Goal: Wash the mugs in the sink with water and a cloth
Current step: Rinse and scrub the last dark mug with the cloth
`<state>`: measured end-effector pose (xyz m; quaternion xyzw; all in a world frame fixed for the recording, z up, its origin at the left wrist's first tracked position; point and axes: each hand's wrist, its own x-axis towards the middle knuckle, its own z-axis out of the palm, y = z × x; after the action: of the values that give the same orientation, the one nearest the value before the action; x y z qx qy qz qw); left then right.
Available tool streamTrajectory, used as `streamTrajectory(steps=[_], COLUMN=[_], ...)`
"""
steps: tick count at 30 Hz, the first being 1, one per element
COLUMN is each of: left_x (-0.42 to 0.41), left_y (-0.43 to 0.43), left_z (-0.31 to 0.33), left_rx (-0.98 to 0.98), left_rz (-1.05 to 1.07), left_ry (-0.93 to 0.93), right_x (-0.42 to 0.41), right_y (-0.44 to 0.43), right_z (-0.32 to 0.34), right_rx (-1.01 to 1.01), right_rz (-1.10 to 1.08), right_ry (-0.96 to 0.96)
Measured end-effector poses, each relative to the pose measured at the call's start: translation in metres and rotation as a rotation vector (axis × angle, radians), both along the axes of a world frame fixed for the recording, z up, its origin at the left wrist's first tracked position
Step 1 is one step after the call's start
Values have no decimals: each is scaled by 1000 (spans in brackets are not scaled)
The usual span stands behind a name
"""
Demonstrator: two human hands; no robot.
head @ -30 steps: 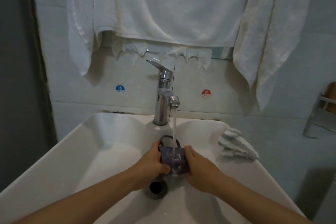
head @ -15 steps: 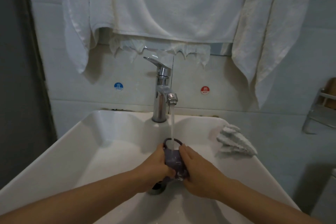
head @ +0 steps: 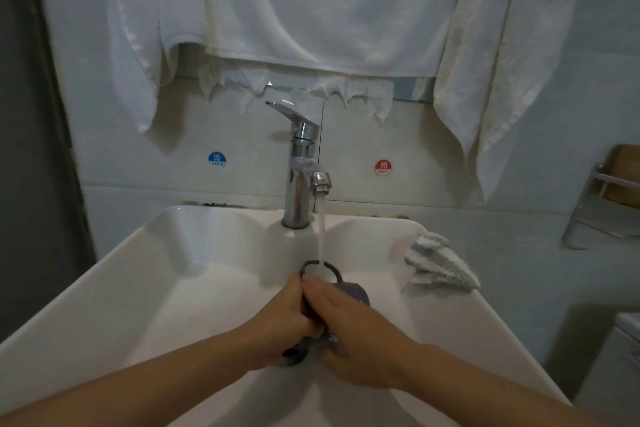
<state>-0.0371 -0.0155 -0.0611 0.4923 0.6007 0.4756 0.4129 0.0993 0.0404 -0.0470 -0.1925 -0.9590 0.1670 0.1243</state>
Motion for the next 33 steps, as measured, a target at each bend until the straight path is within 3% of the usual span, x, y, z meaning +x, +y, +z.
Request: streamTrajectory(steps=[8,13,16,20,23,27,30,33], left_x=[-2,-2,-2,-1,-1,-4,-1,-1], left_y=[3,0,-1,-1,-5,-7,-9,-9], left_z=[-1,2,3,2,6,3,0,-3], left_rx=[-18,-15,-25,-81,-103,-75,-27,24], left_rz=[37,14,67,121,131,23,4,-32], left_ry=[-112,-91,-143,-195,-275,-213,-160,-80], right_x=[11,-1,9,21,17,19,13,2], right_y=[22,5,17,31,31,36,24,6], right_z=[-4,0,3,-5,-7,-7,-6,-6], right_rx=[92,14,-24,-48,-29,30,176,271], right_rz=[-175,65,-75,-188,-190,-210,-138,92], right_ry=[-59,-8,-34,-253,-237,-229,-166,-107])
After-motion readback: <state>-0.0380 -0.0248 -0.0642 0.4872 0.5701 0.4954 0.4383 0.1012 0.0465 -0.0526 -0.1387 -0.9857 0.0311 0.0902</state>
